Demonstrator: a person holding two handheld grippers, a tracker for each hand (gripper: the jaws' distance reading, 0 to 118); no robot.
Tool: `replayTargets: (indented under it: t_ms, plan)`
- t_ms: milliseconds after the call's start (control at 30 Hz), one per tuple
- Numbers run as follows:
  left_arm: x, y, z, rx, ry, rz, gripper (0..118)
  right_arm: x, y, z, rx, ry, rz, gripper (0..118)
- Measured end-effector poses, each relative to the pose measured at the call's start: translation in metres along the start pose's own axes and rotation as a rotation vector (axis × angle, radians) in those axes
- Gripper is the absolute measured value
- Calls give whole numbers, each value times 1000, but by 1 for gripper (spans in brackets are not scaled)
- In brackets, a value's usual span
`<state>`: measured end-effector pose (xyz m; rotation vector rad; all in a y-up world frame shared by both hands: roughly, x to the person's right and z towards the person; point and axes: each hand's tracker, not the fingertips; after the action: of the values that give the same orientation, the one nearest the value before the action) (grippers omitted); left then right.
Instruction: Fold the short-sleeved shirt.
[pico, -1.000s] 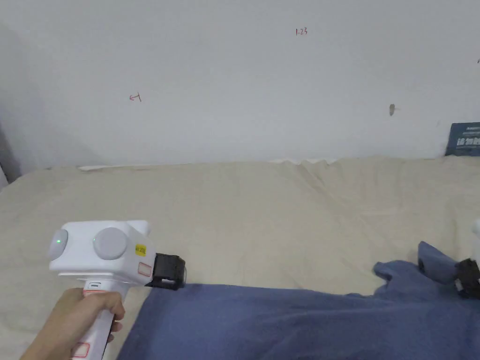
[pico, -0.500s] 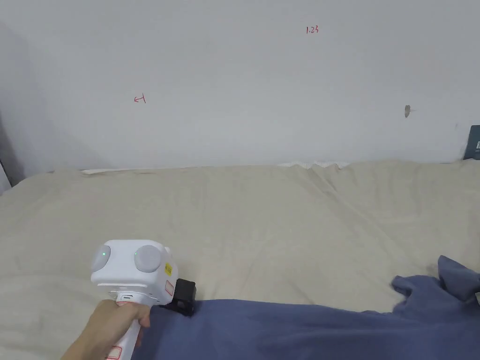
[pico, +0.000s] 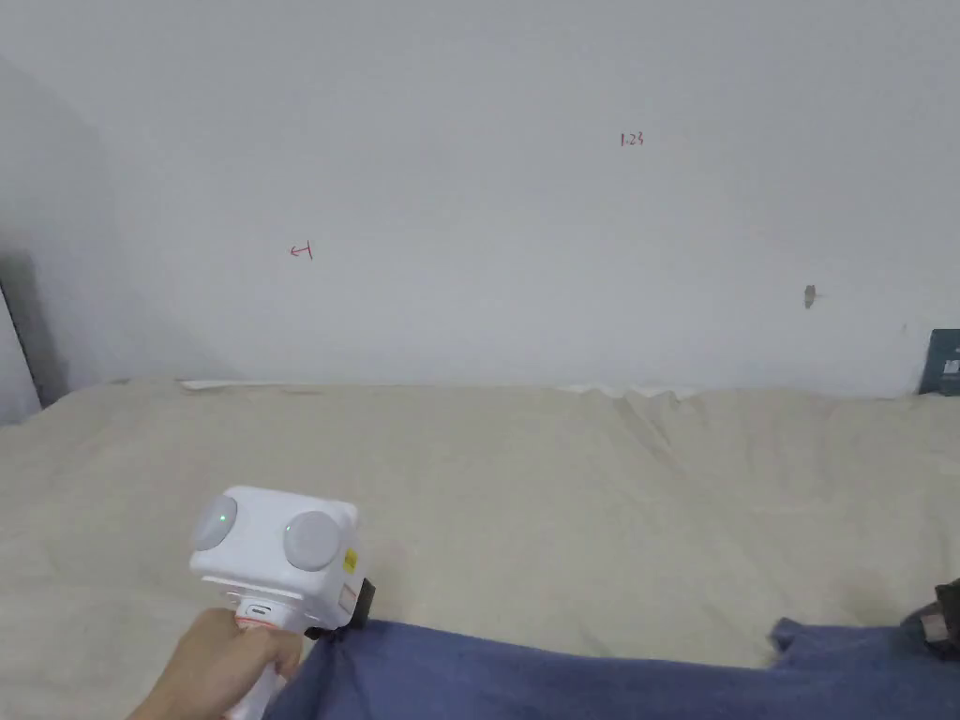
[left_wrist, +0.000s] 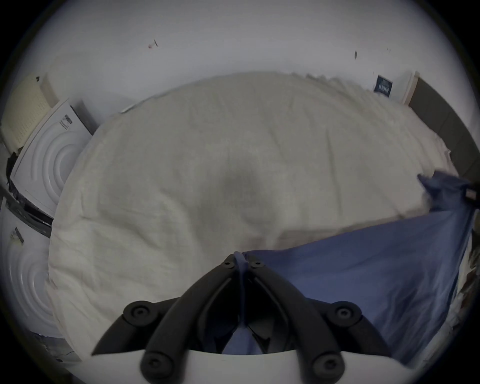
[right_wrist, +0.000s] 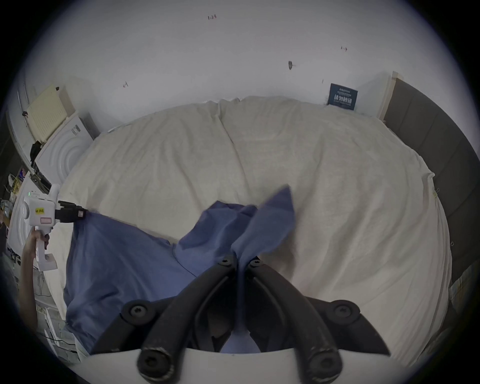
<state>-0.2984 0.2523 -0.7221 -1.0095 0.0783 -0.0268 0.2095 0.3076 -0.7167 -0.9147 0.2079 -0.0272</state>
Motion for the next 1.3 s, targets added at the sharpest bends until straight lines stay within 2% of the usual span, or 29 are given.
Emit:
replayTargets:
  t_ms: [100,233,367,533,667,800,1100,1300]
  plan:
    - [-1,9,50,100,78,-44,3,-3,10,30,46,31,-18,4]
    - [-8,16,126,237,109,-18,3,-16,23,85,137,31,-1,4]
    - [-11,17,199,357,202,-12,3,-27,35,144,237,76,-16,4]
    - [-15,7,289,502,218,51,3,-46,45,222,359,67,18,4]
    - [-13,-1,348,620,235,56,3,-53,55,273,450,82,-17,4]
    - [-14,-1,400,694,254,99,3,-59,68,318,484,87,-16,3]
    - [-21,11,457,794,247,143,3,-60,101,380,593,101,-61,3]
    - [-20,38,456,805,272,145,3,-68,125,393,628,85,-36,3]
